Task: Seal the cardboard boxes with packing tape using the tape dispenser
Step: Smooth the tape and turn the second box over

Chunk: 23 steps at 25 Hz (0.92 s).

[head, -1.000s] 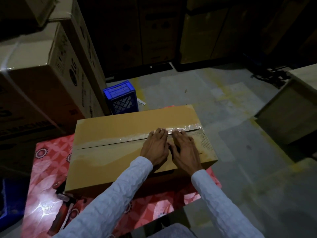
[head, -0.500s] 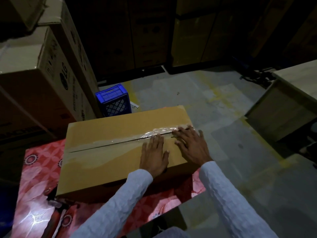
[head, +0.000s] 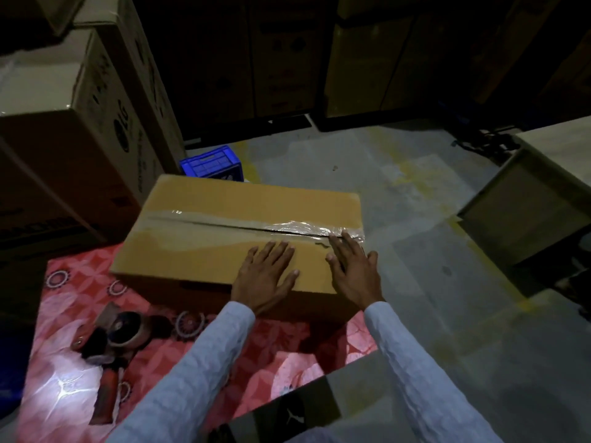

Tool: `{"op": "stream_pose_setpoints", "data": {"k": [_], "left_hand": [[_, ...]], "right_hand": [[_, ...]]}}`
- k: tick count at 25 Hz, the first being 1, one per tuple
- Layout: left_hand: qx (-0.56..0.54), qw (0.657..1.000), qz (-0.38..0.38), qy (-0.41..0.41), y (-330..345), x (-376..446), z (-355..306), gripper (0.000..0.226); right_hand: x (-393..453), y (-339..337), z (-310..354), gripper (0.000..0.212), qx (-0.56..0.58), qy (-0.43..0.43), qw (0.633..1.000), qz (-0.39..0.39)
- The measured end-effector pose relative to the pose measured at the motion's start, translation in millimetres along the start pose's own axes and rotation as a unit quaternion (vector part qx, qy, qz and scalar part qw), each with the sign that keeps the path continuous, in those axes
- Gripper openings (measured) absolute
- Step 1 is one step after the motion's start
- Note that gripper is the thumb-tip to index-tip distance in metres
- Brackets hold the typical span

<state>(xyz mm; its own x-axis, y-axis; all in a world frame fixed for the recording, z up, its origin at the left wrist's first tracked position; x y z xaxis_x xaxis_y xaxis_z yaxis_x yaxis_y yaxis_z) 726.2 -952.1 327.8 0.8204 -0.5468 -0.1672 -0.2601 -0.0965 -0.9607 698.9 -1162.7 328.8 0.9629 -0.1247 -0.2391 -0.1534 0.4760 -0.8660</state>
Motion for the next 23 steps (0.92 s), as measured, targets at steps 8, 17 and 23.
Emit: {"op": "stream_pose_setpoints", "data": {"k": [8,17,23], "left_hand": [[-0.092,0.988,0.041,0.113,-38,-11,91,0.044],[-0.159,0.979,0.075,0.100,-53,-50,163,0.033],[-0.181,0.982,-0.013,-0.059,-60,-85,149,0.041]], "right_hand": [[-43,35,67,0.063,-0.063,-0.041,0.997,-0.021],[-105,68,142,0.043,0.004,-0.170,0.984,-0.048],[-129,86,144,0.068,-0.037,-0.288,0.957,0.023]]}}
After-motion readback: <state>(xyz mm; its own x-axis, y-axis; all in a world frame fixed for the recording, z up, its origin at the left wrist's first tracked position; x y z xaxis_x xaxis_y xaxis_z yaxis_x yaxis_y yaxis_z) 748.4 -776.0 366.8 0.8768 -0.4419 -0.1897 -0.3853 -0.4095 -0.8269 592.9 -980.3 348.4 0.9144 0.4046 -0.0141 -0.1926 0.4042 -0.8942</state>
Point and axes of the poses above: each hand's wrist, its own x-axis towards the middle knuckle, its own y-axis out of the palm, z = x × y, the point moved 9 cm from there along x, towards the middle knuckle, and after that the axes turned 13 degrees about z, right-handed, at the moved point
